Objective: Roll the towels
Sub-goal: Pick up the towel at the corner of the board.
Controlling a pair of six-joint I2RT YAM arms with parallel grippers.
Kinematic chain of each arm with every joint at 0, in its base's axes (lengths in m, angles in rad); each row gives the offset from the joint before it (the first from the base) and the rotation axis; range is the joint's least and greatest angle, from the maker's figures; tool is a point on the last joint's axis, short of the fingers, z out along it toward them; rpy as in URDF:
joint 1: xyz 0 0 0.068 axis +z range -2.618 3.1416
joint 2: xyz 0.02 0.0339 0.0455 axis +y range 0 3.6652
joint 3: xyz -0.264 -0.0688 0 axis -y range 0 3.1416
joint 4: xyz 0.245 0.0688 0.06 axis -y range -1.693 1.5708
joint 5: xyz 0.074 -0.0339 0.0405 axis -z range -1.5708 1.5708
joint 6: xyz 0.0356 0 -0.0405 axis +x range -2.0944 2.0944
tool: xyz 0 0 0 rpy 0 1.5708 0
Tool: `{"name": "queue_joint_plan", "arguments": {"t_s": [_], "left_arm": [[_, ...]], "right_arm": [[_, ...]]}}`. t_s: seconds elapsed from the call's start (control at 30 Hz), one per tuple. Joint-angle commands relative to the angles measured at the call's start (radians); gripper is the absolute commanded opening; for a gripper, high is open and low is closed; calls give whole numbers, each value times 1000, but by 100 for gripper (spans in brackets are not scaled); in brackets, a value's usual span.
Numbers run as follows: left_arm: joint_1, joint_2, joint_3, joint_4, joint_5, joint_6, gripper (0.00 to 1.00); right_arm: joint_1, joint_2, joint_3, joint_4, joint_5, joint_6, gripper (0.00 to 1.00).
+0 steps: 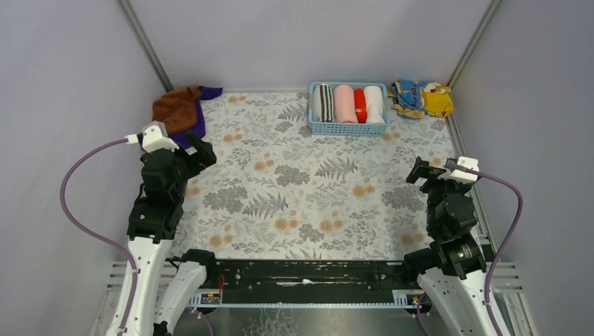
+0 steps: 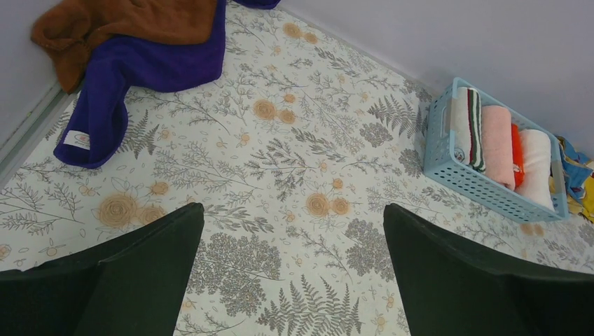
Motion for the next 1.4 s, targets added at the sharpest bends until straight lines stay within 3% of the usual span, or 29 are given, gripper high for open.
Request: {"name": "queue_joint_plan", "arguments": {"t_s": [0.0,0.27,0.53,0.67,1.1,1.37], "left_arm": [[-2,10,-6,45,-41,22,100],[-1,102,6,36,-97,44,100],[-1,292,73,45,-127,63,100],[-1,480,147,70,-147,127,100],[156,1310,706,77,-210,189,98],[228,1572,876,39,-207,212,92]], "right_arm": [[2,9,6,60,-5,-3,99],[3,11,7,57,-27,3,99],[3,8,0,59,-49,9,99],[2,3,-3,58,-77,12,99],[3,-17,-22,65,-173,4,99],[2,3,-29,70,-182,-22,99]]}}
